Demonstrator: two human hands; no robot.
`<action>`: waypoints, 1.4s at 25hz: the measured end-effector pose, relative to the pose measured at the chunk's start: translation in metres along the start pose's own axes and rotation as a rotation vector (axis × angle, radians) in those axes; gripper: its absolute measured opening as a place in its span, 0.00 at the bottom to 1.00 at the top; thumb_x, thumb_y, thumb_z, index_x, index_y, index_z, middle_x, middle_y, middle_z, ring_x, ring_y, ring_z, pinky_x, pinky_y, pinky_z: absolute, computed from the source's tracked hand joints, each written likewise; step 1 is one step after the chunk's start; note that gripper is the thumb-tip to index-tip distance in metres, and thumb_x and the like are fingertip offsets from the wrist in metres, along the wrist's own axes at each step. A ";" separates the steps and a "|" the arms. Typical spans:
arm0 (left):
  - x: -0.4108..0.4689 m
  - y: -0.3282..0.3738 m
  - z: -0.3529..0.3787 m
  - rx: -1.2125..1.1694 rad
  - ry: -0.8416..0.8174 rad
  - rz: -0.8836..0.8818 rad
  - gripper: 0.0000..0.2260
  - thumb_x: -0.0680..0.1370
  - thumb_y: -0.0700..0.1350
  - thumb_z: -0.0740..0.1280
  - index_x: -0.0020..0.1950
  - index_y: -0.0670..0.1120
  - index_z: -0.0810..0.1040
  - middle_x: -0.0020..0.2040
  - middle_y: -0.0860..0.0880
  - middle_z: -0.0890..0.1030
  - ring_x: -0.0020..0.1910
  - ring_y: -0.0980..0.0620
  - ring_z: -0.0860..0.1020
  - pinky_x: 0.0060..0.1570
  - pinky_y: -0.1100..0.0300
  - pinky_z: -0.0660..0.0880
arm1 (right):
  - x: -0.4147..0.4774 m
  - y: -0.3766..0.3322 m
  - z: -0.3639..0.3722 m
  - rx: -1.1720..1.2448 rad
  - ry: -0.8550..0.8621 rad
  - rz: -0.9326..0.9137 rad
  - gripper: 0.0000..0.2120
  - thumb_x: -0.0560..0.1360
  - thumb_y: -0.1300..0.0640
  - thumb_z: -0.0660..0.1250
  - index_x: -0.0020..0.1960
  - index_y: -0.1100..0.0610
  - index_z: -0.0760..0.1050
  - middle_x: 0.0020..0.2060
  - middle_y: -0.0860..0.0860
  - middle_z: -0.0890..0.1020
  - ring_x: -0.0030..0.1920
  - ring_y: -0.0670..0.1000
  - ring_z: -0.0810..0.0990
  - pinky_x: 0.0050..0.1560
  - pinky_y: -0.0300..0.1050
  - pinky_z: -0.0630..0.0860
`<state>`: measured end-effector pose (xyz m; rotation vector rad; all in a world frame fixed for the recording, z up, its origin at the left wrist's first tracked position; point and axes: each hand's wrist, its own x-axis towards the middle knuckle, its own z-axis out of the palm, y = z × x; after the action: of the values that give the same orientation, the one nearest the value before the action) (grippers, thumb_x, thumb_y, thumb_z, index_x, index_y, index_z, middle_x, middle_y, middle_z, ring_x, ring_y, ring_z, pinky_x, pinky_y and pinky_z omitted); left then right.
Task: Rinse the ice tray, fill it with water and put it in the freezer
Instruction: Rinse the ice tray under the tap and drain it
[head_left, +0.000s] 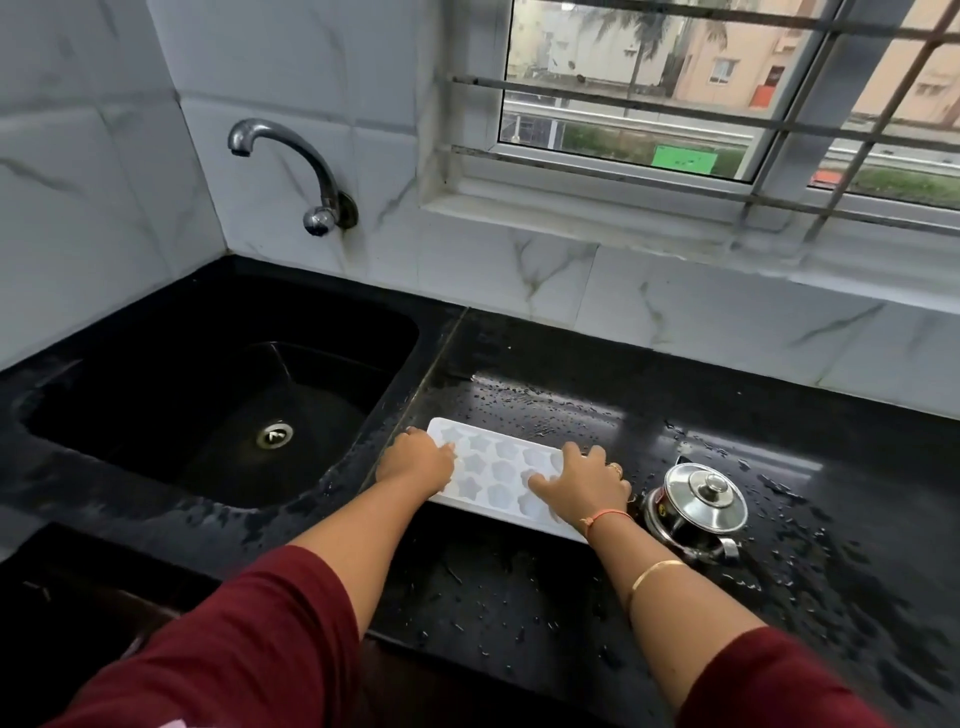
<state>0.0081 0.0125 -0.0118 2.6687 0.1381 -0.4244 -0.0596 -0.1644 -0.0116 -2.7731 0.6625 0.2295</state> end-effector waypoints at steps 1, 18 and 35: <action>0.002 -0.007 -0.006 -0.017 0.008 -0.019 0.28 0.79 0.55 0.55 0.72 0.37 0.60 0.70 0.40 0.68 0.68 0.41 0.69 0.63 0.49 0.69 | -0.002 -0.008 0.001 0.008 0.008 -0.013 0.29 0.71 0.36 0.60 0.65 0.53 0.67 0.64 0.58 0.69 0.64 0.64 0.68 0.62 0.57 0.66; 0.081 -0.180 -0.132 -0.876 0.095 -0.282 0.27 0.74 0.58 0.63 0.65 0.41 0.73 0.63 0.42 0.77 0.59 0.40 0.77 0.60 0.47 0.75 | 0.018 -0.223 -0.002 0.067 0.114 -0.420 0.30 0.71 0.36 0.63 0.67 0.51 0.67 0.66 0.57 0.68 0.65 0.63 0.67 0.65 0.57 0.63; 0.105 -0.169 -0.208 -0.830 0.479 -0.201 0.30 0.78 0.61 0.54 0.66 0.37 0.70 0.64 0.39 0.74 0.63 0.40 0.73 0.62 0.51 0.70 | 0.106 -0.327 -0.005 0.294 -0.159 -0.569 0.33 0.74 0.43 0.65 0.74 0.53 0.60 0.70 0.60 0.62 0.69 0.62 0.66 0.69 0.51 0.65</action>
<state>0.1371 0.2574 0.0663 1.8814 0.5869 0.2025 0.1859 0.0694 0.0462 -2.4963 -0.1341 0.2047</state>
